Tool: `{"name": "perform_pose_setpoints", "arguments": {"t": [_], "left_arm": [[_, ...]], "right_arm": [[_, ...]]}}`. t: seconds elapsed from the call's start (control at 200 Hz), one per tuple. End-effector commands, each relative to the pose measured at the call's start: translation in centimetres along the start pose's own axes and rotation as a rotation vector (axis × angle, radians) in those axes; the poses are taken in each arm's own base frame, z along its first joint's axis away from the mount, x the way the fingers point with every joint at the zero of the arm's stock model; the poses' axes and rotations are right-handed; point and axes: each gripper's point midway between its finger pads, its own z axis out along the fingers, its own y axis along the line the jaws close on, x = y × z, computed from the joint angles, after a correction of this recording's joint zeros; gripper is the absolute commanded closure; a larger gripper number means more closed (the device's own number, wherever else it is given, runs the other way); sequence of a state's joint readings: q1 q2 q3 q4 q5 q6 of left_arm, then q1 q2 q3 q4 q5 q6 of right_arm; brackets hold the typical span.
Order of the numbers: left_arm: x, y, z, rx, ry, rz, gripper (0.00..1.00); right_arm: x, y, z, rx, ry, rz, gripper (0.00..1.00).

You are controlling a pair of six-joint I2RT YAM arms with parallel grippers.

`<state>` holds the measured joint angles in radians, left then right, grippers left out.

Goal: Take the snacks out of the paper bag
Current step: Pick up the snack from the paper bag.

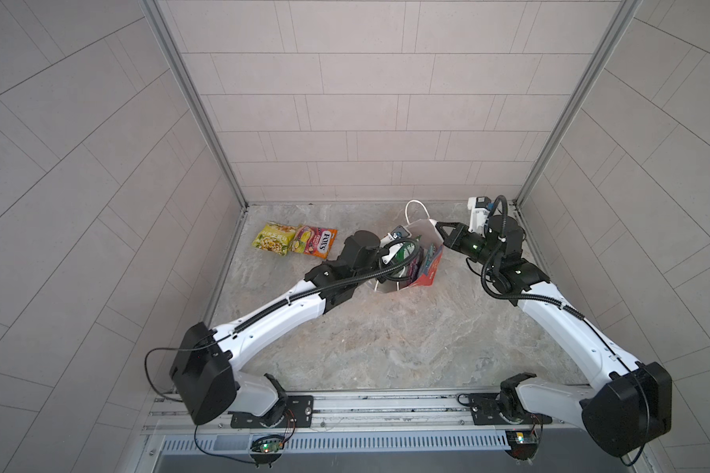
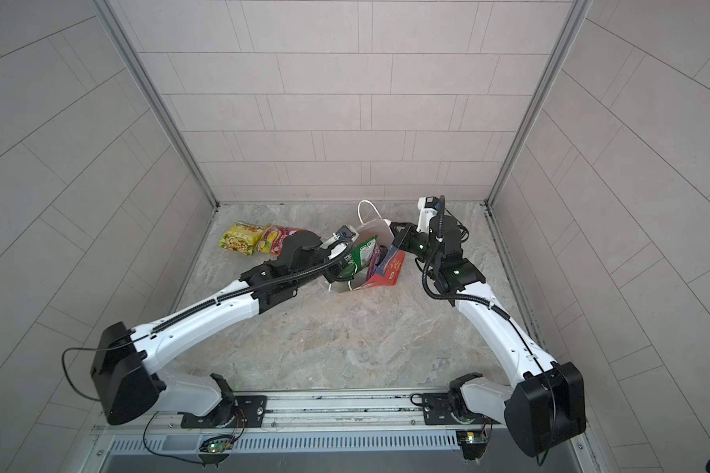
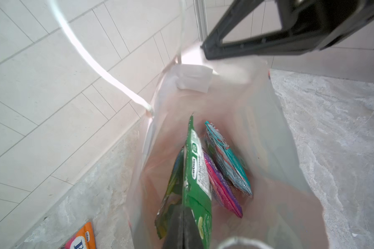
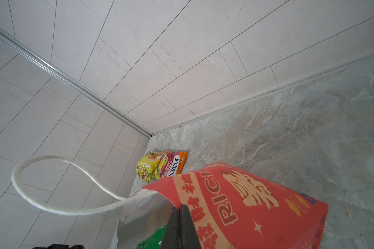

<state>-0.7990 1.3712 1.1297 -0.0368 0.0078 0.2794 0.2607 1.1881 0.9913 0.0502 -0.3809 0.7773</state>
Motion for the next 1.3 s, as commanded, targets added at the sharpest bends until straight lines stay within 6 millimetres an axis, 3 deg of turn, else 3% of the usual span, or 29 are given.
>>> {"name": "perform_pose_setpoints", "arguments": {"t": [0.0,0.235,0.42,0.575,0.761,0.926,1.091,1.296], "left_arm": [[-4.9,1.0,-2.9,-0.027,-0.204,-0.011,1.0],[-9.2,2.3,-7.1,-0.056,-0.371,-0.026,1.0],[-11.6,5.4,-10.1,-0.204,-0.452,-0.038,1.0],[-13.7,5.9,-13.1,-0.219,-0.524,0.018,1.0],[-14.8,6.3,-16.3,-0.247,-0.581,0.058,1.0],[-13.5,10.8,-17.3,-0.504,-0.451,0.061,1.0],[-10.0,16.1,-18.0,-0.861,-0.222,0.058,1.0],[-4.3,21.2,-17.1,-1.002,-0.058,-0.058,1.0]], "right_arm": [[-1.9,1.9,-1.1,-0.07,-0.084,-0.085,1.0],[0.3,0.5,-1.2,-0.045,-0.021,-0.189,1.0],[1.7,1.1,-1.2,-0.11,0.017,-0.228,1.0],[1.8,1.8,-1.9,-0.125,0.035,-0.331,1.0],[1.2,0.5,-2.1,-0.039,0.024,-0.364,1.0],[1.2,0.0,-1.9,-0.026,0.019,-0.339,1.0],[1.1,0.1,-2.0,-0.03,0.013,-0.333,1.0],[1.1,-0.2,-2.0,-0.021,0.011,-0.322,1.0]]}}
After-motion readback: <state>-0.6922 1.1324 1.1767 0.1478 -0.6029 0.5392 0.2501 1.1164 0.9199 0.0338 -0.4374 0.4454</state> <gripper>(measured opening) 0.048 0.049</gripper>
